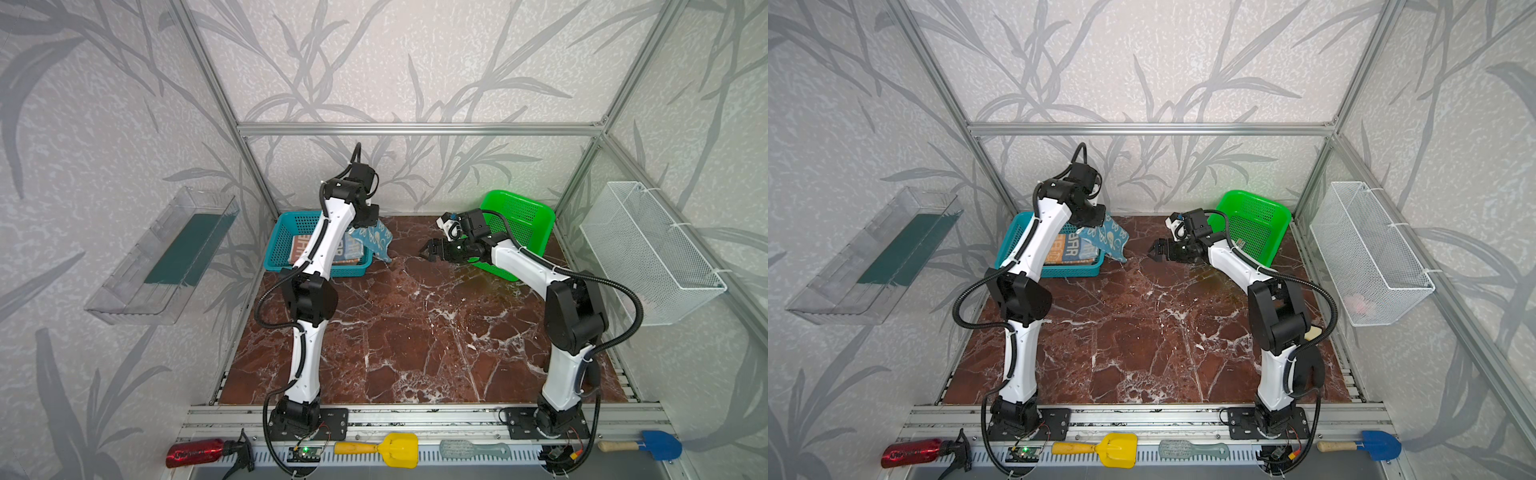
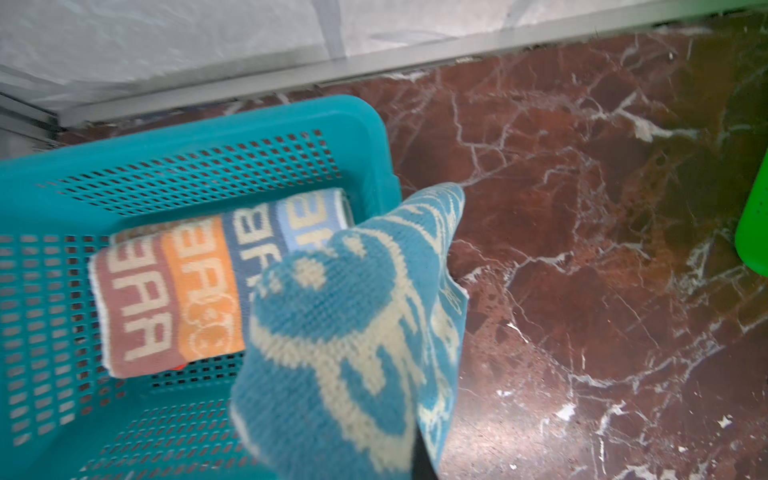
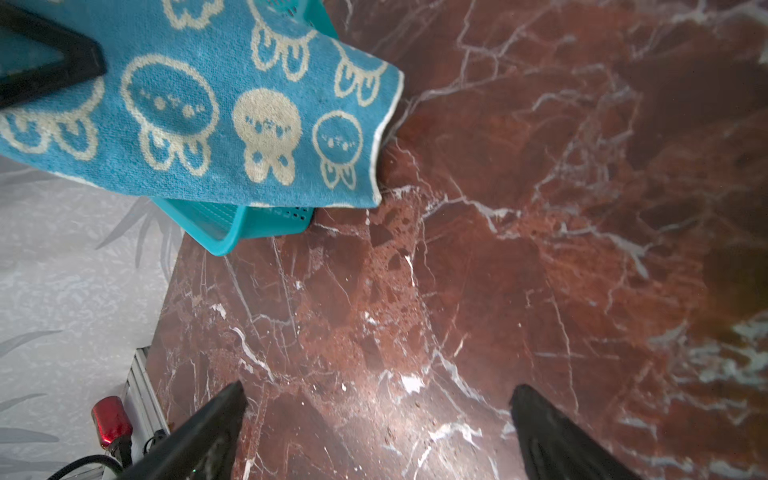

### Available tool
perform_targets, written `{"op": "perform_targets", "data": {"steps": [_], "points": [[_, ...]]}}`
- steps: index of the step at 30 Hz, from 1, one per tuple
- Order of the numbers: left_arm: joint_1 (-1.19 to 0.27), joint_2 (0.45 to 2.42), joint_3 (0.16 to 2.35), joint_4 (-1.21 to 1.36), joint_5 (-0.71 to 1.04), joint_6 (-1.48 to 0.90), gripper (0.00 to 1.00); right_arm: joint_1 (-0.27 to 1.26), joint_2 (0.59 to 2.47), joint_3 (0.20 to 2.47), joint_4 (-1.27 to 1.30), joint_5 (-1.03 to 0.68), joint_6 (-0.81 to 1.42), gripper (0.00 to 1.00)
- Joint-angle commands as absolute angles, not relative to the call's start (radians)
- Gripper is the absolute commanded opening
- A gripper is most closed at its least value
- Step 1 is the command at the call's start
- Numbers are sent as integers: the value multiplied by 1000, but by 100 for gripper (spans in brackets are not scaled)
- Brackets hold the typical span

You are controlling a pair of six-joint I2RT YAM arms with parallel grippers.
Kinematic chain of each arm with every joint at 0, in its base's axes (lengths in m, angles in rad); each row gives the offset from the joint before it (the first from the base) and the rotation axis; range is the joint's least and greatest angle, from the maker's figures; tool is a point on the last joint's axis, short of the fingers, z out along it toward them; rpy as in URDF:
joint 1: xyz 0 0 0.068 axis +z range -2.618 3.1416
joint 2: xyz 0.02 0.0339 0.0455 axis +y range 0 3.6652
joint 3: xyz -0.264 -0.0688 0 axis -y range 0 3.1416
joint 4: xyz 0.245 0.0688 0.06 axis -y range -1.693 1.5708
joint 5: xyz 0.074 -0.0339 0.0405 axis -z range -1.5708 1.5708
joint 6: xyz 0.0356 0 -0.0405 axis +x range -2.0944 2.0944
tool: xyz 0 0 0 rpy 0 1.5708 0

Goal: Fold and stack the towels
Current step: 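Lift the towel toward the teal basket with left gripper while right releases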

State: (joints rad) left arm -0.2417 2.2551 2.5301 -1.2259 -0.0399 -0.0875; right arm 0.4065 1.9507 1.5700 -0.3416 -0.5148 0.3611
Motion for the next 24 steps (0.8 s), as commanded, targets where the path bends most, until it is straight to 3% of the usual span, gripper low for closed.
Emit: {"op": "perform_targets", "data": {"steps": [1, 24], "points": [[-215, 2229, 2567, -1273, 6, -24, 0, 421, 1996, 1636, -384, -538, 351, 99], [4, 2257, 2427, -1188, 39, 11, 0, 512, 2167, 1907, -427, -541, 325, 99]]}}
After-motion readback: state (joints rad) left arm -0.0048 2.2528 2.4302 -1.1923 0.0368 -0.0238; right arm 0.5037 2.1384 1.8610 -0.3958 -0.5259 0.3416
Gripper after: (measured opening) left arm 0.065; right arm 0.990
